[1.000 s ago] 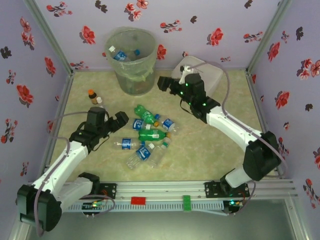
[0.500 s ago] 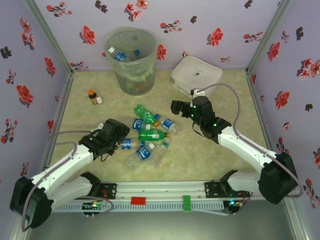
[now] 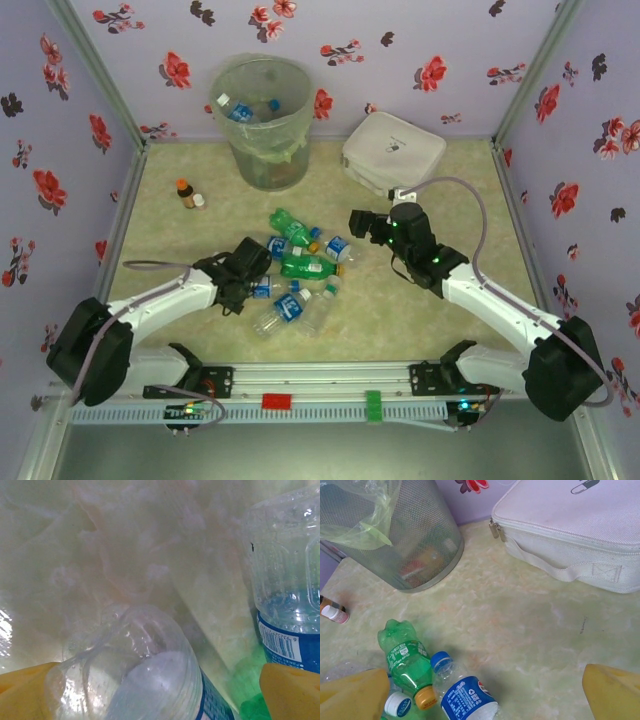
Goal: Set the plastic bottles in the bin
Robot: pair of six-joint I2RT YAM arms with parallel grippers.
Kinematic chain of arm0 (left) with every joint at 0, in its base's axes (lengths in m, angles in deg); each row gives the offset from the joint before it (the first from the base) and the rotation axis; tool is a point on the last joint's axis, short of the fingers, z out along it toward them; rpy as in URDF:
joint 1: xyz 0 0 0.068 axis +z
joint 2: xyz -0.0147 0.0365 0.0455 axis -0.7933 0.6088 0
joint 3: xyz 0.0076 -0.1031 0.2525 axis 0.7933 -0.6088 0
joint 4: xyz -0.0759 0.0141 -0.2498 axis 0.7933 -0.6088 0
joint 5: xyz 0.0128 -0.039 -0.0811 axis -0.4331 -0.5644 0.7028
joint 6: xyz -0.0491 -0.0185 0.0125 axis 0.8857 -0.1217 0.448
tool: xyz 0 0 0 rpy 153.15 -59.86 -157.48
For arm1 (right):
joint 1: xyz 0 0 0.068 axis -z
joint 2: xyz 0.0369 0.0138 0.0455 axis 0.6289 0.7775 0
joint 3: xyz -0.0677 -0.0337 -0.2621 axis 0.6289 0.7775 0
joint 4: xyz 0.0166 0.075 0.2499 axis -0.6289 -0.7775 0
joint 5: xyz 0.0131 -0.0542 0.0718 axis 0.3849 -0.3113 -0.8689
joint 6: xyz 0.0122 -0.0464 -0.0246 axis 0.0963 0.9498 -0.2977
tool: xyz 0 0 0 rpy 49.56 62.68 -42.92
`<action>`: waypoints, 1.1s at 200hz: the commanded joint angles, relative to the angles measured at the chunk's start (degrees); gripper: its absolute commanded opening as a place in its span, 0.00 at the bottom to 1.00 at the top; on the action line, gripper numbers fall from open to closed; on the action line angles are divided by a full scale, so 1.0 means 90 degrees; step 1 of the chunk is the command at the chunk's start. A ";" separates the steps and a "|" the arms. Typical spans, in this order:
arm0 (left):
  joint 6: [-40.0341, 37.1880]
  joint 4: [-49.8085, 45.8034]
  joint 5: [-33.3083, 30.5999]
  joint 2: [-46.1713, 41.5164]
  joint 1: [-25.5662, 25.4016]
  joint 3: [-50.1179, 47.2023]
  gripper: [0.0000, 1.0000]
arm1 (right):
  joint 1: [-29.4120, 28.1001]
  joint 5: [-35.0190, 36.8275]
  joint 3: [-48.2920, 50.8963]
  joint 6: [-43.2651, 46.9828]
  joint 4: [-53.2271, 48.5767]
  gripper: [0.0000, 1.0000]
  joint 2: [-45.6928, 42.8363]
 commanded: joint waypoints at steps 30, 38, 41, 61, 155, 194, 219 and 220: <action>0.0326 0.0336 -0.0348 0.0563 -0.0040 0.0144 0.98 | -0.0044 0.0220 0.0110 -0.0044 0.0125 1.00 -0.0125; 0.0296 0.0339 -0.0336 0.0680 -0.0050 0.0199 0.98 | -0.0044 0.0237 0.0120 -0.0045 0.0123 1.00 -0.0132; 0.0286 0.0334 -0.0331 0.0720 -0.0047 0.0226 0.97 | -0.0044 0.0237 0.0118 -0.0045 0.0114 1.00 -0.0136; 0.0275 0.0339 -0.0331 0.0909 -0.0049 0.0310 0.94 | -0.0044 0.0281 0.0139 -0.0043 0.0049 1.00 -0.0170; 0.0803 0.0379 -0.0936 0.1029 -0.0026 0.0236 0.61 | -0.0044 0.0518 0.0120 0.0047 -0.0143 1.00 -0.0347; 0.0795 0.0608 -0.1233 0.0771 0.0225 0.0064 0.54 | -0.0044 0.0220 -0.0064 -0.0097 -0.0091 1.00 -0.0075; 0.0542 0.0635 -0.1414 0.0495 0.0523 -0.0002 0.54 | -0.0055 0.0054 -0.0201 -0.0170 -0.0054 1.00 0.0123; 0.0530 0.0638 -0.1427 0.0477 0.0540 0.0000 0.54 | -0.0054 0.0044 -0.0202 -0.0176 -0.0053 1.00 0.0134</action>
